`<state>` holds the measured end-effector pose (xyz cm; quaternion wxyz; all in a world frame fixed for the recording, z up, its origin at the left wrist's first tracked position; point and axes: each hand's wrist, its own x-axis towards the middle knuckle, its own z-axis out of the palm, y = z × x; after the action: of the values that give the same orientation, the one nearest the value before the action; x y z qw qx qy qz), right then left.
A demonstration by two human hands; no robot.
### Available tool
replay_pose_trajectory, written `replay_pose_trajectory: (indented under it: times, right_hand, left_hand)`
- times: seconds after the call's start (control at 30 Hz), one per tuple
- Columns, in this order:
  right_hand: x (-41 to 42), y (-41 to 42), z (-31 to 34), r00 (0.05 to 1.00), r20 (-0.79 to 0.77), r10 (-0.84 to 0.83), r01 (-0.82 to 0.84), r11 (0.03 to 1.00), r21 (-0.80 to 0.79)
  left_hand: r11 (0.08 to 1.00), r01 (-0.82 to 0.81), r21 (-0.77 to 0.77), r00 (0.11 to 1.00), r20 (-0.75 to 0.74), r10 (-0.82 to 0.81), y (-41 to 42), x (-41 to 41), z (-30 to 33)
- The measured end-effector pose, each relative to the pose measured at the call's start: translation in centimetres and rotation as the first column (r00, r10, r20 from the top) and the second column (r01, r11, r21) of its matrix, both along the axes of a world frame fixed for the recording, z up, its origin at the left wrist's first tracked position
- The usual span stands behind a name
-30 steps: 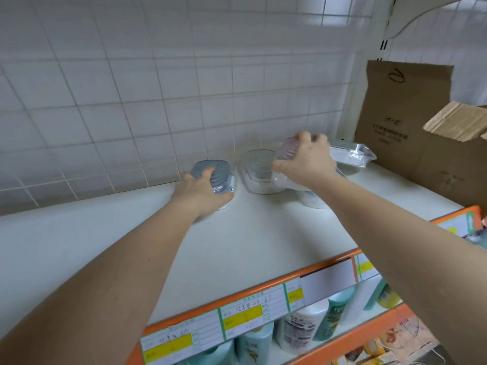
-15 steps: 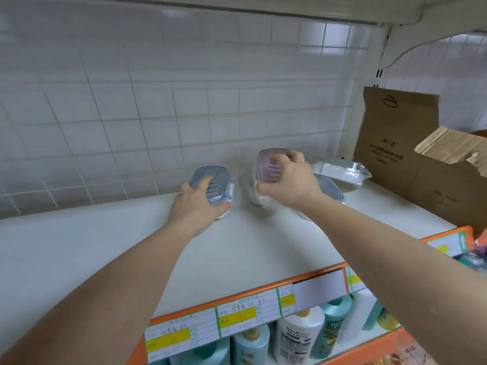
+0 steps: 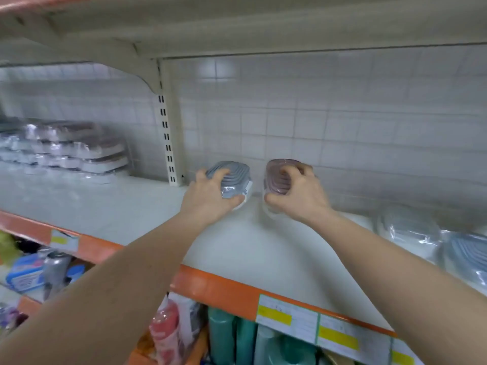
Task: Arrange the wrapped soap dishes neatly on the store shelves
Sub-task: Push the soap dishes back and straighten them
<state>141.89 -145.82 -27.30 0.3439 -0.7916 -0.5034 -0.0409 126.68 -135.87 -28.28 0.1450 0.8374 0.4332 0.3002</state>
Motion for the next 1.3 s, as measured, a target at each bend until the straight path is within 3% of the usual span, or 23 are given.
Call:
replay_pose_trajectory:
  times: [0.3,0.83,1.13,1.3]
  right_hand:
    - [-12.7,6.7,1.9,0.954,0.005,0.301,-0.3,0.951,0.074]
    - [-39.7,18.9,2.7,0.916,0.049,0.399,-0.401,0.914,0.055]
    - [-42.8,26.3,3.7,0.939,0.036,0.343,-0.345,0.938,0.042]
    - [-39.8,32.9,4.4,0.979,0.023,0.203,-0.205,0.974,0.095]
  left_hand:
    - [0.963,-0.261,0.066,0.965,0.037,0.259,2.5,-14.5,2.1]
    - [0.923,-0.38,0.054,0.924,-0.028,0.382,12.0,-42.5,3.2]
    - [0.951,-0.305,0.052,0.952,0.022,0.304,20.1,-46.2,3.3]
    - [0.962,-0.257,0.095,0.966,0.045,0.254,26.7,-45.4,3.5]
